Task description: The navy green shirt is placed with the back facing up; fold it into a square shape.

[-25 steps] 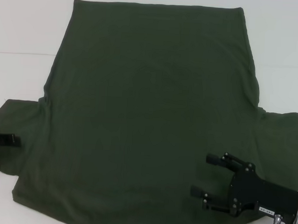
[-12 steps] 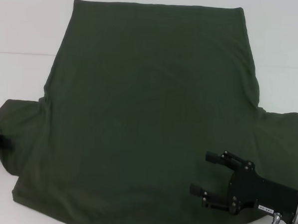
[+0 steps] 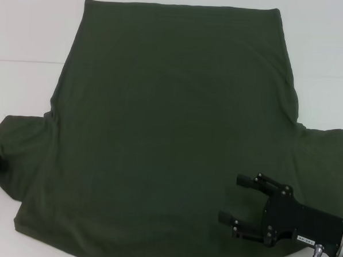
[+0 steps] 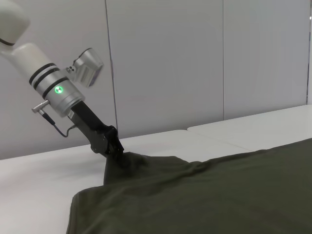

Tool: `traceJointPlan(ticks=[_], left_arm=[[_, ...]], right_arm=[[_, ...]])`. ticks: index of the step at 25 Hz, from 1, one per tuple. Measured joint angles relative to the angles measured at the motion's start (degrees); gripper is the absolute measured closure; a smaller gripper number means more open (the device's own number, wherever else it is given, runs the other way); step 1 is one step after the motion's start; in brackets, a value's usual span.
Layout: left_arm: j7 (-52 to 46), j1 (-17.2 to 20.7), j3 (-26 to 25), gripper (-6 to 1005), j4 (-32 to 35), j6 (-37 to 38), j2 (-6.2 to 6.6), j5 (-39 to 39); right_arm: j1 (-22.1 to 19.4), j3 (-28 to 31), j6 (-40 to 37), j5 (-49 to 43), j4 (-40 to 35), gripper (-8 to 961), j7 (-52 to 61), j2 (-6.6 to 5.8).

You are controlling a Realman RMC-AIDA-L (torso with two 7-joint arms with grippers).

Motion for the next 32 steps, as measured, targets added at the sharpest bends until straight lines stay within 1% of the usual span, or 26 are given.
traceJointPlan(ticks=[4,6,11,15,18,24,27,32], left_arm=[[0.0,-0.1,0.0,992,0.3,0.1,0.72,0.0],[0.0,-0.1,-0.4,992,0.6,0.1,1.37,0.0],[-0.1,-0.2,-0.5,992,2.4,0.2,2.38,0.1],[-0.4,-0.9,-0.6,992,3.6,0.8,3.16,0.1],[-0.5,-1.6,-0.6,993,4.1,1.8,3.41,0.1],[-1.0,-2.9,-0.5,993,4.7,3.4,3.46,0.1],[-1.9,-3.2,-0.1,993,6.3,4.0,3.49,0.1],[-2.9,-3.8,-0.1,993,7.8,5.1,4.1,0.1]], right_arm=[[0.1,0.0,0.0,0.0,0.0,37,0.0,0.0],[0.1,0.0,0.0,0.0,0.0,37,0.0,0.0],[0.0,0.1,0.0,0.0,0.0,36,0.0,0.0],[0.0,0.1,0.0,0.0,-0.1,36,0.0,0.0],[0.1,0.1,-0.1,0.0,-0.2,36,0.0,0.0],[0.1,0.1,-0.2,0.0,-0.2,37,0.0,0.0],[0.2,0.1,-0.2,0.0,-0.2,37,0.0,0.0],[0.3,0.1,-0.3,0.0,-0.3,36,0.0,0.0]])
